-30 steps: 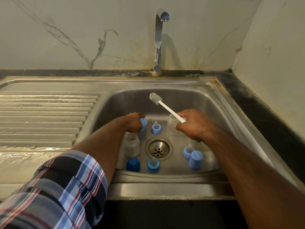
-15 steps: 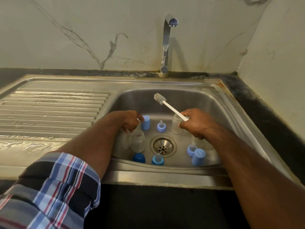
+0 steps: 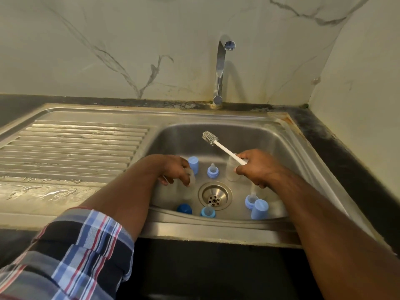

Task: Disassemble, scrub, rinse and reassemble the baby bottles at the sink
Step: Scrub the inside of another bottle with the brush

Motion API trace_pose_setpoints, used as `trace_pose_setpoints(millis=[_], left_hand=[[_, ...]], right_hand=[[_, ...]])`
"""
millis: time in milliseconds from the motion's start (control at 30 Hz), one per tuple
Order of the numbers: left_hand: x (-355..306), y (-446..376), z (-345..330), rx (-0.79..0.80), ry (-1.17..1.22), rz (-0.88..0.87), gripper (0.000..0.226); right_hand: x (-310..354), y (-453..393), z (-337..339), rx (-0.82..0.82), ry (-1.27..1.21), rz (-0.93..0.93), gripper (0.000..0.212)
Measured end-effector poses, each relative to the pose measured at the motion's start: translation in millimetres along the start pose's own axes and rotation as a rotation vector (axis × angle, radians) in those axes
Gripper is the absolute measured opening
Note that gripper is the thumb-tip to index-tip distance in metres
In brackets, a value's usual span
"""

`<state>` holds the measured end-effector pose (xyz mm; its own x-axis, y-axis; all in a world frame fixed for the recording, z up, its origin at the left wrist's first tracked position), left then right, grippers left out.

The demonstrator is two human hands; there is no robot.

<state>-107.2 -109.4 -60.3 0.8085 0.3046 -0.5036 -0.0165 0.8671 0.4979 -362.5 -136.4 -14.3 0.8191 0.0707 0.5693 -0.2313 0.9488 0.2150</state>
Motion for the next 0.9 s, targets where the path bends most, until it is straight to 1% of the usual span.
trace_pose_setpoints(millis=[67, 167, 267, 367, 500, 567, 633, 733, 800, 833, 900], left_hand=[[-3.6, 1.5, 10.0, -0.137, 0.101, -0.069, 0.037], [-10.9, 7.5, 24.7, -0.325, 0.312, -0.166, 0.038], [-17.7, 14.3, 30.0, -0.430, 0.440, -0.229, 0.036], [-18.9, 16.9, 23.7, -0.486, 0.596, -0.280, 0.037], [-18.3, 14.1, 23.5, -0.560, 0.634, -0.358, 0.044], [-15.6, 11.2, 26.9, -0.591, 0.649, -0.380, 0.040], [-14.4, 11.2, 30.8, -0.633, 0.590, -0.391, 0.039], [-15.4, 9.1, 38.5, -0.733, 0.378, -0.419, 0.050], [-20.3, 9.9, 39.5, -0.758, 0.339, -0.418, 0.048], [-22.3, 9.1, 38.2, -0.744, 0.398, -0.407, 0.045], [-25.1, 6.6, 33.2, -0.667, 0.622, -0.368, 0.041]], right_hand=[[1.4, -0.4, 1.6, -0.019, 0.000, 0.012, 0.023], [4.1, -0.6, 3.7, -0.053, 0.001, 0.054, 0.019], [5.0, -0.4, 6.1, -0.088, -0.004, 0.082, 0.020], [7.5, 0.6, 6.8, -0.096, -0.010, 0.113, 0.019], [7.7, 1.9, 5.3, -0.071, -0.069, 0.134, 0.025], [6.2, 0.8, 5.0, -0.068, -0.092, 0.143, 0.022], [6.1, 1.4, 5.2, -0.071, -0.132, 0.160, 0.023], [7.3, 2.6, 3.4, -0.054, -0.196, 0.174, 0.026], [6.8, 3.3, 1.6, -0.043, -0.199, 0.174, 0.025], [6.6, 3.1, 1.2, -0.044, -0.194, 0.174, 0.024], [6.7, 3.1, 1.0, -0.049, -0.188, 0.172, 0.021]])
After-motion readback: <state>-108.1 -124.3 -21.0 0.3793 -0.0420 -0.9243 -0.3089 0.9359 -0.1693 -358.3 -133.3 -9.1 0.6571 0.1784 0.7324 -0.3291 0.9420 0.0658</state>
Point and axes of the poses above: each hand's wrist, its own y-axis away from the middle knuckle, its own z-axis out of the back of the hand, x = y × z, the point moved 3 cm from there along -y, towards the middle knuckle, and after that the axes turned 7 degrees about -z, right-handed, at the moved point
